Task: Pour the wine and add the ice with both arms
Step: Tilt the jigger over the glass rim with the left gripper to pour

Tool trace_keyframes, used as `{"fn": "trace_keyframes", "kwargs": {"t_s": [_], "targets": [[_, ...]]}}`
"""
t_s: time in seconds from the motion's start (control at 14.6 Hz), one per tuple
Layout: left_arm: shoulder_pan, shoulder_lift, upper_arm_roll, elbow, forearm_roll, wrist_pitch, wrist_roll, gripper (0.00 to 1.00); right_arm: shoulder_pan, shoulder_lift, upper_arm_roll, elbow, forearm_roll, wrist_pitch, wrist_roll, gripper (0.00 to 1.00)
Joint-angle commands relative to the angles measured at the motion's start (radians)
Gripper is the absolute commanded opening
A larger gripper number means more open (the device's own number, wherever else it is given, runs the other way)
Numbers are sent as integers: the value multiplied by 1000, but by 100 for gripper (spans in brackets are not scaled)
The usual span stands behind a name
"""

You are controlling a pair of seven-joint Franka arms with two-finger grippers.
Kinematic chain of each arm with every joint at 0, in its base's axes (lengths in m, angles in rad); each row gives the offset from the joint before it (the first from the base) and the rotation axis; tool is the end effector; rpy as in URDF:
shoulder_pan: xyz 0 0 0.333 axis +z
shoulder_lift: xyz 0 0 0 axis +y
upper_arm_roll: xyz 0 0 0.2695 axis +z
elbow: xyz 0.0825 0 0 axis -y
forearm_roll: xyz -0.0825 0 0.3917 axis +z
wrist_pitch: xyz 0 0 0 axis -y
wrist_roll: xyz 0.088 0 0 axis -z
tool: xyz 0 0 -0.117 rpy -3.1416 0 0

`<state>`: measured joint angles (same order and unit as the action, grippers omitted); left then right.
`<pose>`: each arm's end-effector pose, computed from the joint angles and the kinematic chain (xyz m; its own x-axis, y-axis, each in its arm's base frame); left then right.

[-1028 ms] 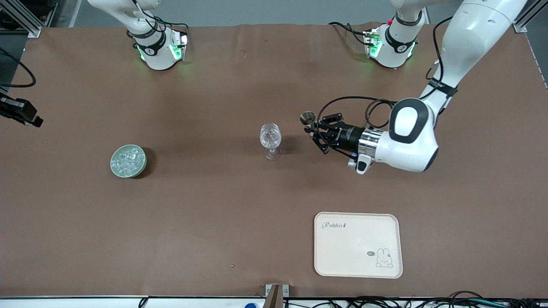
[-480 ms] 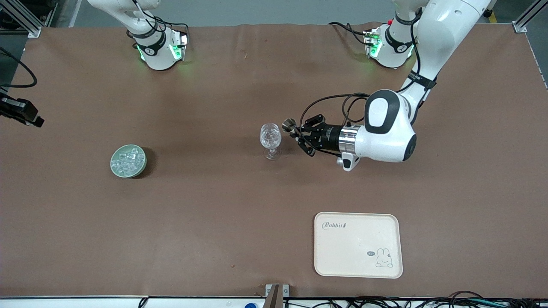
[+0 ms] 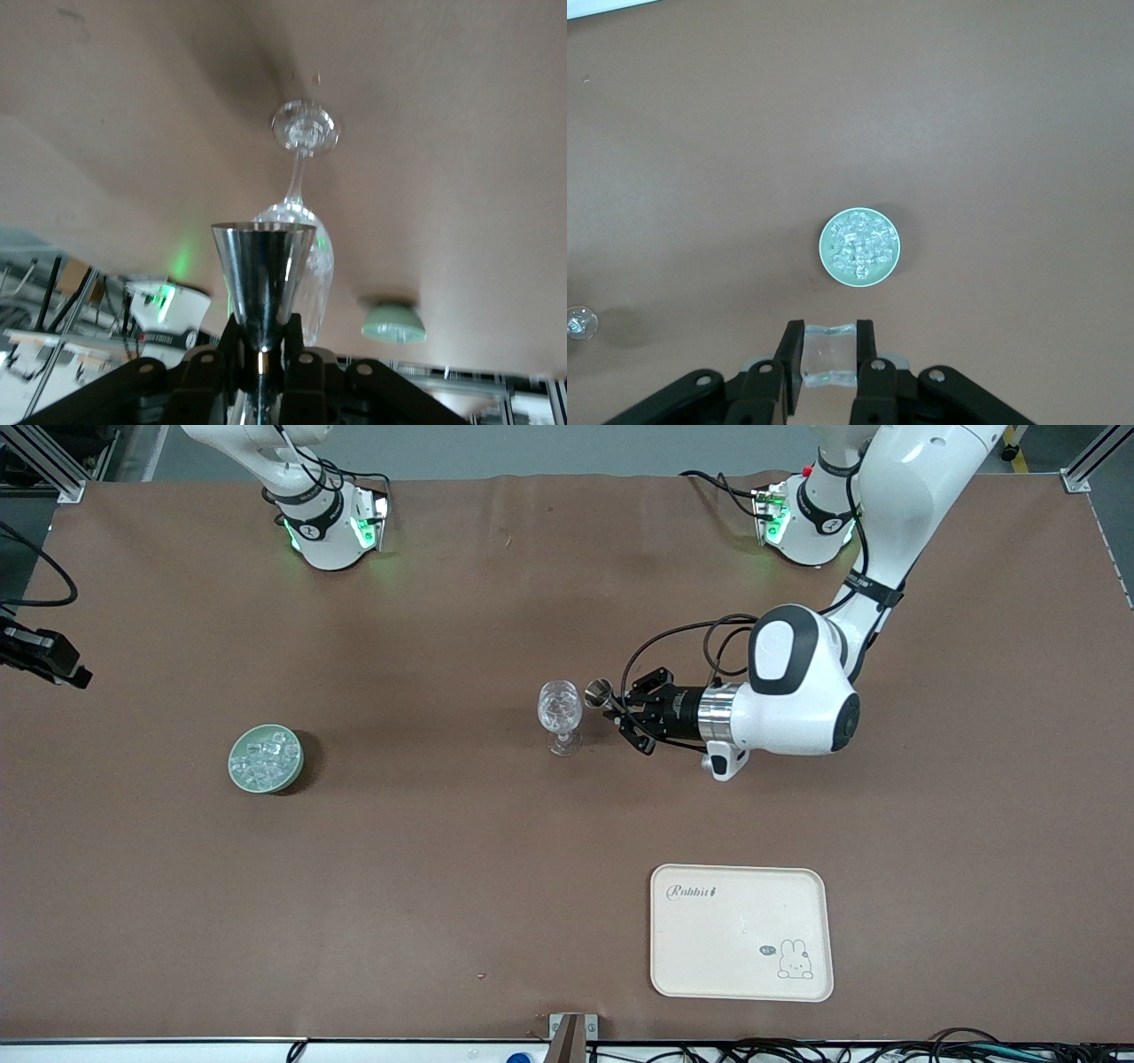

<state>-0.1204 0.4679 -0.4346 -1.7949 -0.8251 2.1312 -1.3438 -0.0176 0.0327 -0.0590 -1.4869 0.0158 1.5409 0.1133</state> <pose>0.5281 -0.3569 0.2681 0.0988 0.6533 -0.7506 0.9457 -0.2963 -0.1335 0.5672 -0.0411 0.5870 0.9819 -0.1882 0.0197 -0.1879 -0.9821 -0.0162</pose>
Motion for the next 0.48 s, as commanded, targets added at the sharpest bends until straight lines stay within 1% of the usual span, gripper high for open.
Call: {"fn": "trace_keyframes", "kwargs": {"t_s": [0.0, 0.14, 0.41], "targets": [[-13, -29, -26, -14, 62, 56, -75, 0, 4, -17, -1, -19, 15, 5, 20, 2], [-15, -26, -47, -9, 145, 61, -121, 0, 4, -17, -1, -19, 15, 4, 20, 2], [-15, -15, -93, 2, 292, 110, -245, 0, 4, -17, -1, -19, 15, 4, 20, 2]]}}
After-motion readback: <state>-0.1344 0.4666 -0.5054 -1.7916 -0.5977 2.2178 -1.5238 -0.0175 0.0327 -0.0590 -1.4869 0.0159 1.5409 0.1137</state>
